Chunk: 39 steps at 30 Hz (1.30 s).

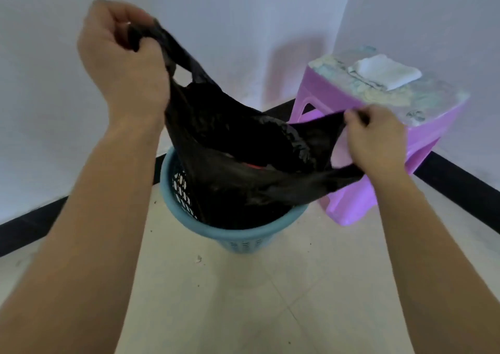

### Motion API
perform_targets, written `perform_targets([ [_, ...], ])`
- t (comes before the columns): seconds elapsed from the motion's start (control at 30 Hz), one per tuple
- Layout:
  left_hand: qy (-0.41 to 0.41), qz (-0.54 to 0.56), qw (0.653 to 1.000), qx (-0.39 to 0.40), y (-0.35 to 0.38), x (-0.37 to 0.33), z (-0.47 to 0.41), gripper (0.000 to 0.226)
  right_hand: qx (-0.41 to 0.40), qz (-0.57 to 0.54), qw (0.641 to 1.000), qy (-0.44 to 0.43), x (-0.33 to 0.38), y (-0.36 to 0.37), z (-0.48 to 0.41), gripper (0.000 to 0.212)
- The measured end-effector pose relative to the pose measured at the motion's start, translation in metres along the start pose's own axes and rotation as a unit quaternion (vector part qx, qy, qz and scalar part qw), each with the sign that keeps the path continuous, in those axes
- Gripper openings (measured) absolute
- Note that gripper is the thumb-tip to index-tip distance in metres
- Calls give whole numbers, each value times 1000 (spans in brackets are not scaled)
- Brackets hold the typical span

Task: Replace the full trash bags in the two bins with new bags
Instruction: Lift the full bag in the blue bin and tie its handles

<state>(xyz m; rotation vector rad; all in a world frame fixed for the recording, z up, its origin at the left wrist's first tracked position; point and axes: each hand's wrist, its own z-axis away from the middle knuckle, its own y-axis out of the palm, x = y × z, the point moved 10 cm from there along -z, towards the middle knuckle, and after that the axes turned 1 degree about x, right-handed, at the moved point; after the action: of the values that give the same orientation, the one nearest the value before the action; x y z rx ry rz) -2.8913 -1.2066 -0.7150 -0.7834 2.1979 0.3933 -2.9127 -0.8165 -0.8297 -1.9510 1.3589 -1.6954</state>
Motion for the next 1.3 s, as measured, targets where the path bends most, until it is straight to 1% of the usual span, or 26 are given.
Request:
perform_targets([
  [0.03,-42,18,998,-38,-14,17,-4,35,-48,-84,995,18,1,-19,-9,31],
  [0.07,-86,39,993,-71,-27,33,-6,32,-67,-181,980,45,1,-31,-17,25],
  [0.13,-152,85,978,-117,-48,57,-6,30,-38,-306,947,96,-1,-32,-25,15],
  [0.17,-182,104,969,-130,-54,66,-5,33,-8,-310,945,102,1,-27,-26,17],
  [0.23,-247,145,950,-122,-51,81,4,42,25,-280,954,106,-2,-15,-19,33],
  [0.3,-310,180,931,-67,-34,94,20,64,4,-309,943,125,-17,-4,-2,50],
  [0.37,-356,213,910,0,-18,104,42,94,23,-385,906,175,-32,19,25,75],
  [0.4,-367,219,903,44,-11,107,54,100,45,-428,881,197,-38,35,39,91],
  [0.43,-376,216,896,102,-3,111,67,97,66,-472,857,198,-39,49,50,99],
  [0.47,-384,203,886,165,5,112,83,93,93,-503,842,171,-34,60,57,94],
  [0.5,-387,183,876,223,12,115,98,87,123,-504,844,134,-28,70,64,86],
  [0.53,-383,159,870,268,17,117,111,79,150,-463,870,82,-23,77,68,79],
  [0.6,-346,116,878,309,24,121,118,64,173,-304,936,-42,-11,88,69,78],
  [0.63,-327,103,886,312,28,122,114,59,171,-218,957,-88,-6,92,64,82],
  [0.7,-301,77,895,321,42,121,100,55,152,-98,977,-109,-3,99,47,85],
  [0.73,-286,59,899,326,51,119,93,60,152,-84,980,-94,-2,102,38,85],
  [0.8,-279,27,903,325,67,119,81,80,158,-162,973,-42,7,103,25,77],
  [0.83,-287,17,903,319,73,121,79,83,158,-224,962,-17,11,103,23,65],
  [0.87,-296,13,903,312,79,120,79,75,160,-277,947,7,15,103,24,53],
  [0.9,-303,14,903,305,83,117,80,60,160,-312,936,23,18,102,27,44],
  [0.97,-319,44,905,278,89,106,86,30,168,-350,921,33,25,98,35,34],
  [1.0,-331,74,905,256,90,101,88,27,173,-360,916,35,25,99,38,32],
  [1.07,-376,174,884,217,95,95,93,39,174,-348,921,27,25,99,44,35],
  [1.17,-457,353,797,175,100,95,100,49,169,-282,944,-18,30,94,47,47],
  [1.23,-487,369,773,168,96,103,106,53,165,-242,956,-29,26,90,42,50],
  [1.3,-498,339,778,179,90,114,113,57,144,-205,968,-14,17,85,33,40],
])
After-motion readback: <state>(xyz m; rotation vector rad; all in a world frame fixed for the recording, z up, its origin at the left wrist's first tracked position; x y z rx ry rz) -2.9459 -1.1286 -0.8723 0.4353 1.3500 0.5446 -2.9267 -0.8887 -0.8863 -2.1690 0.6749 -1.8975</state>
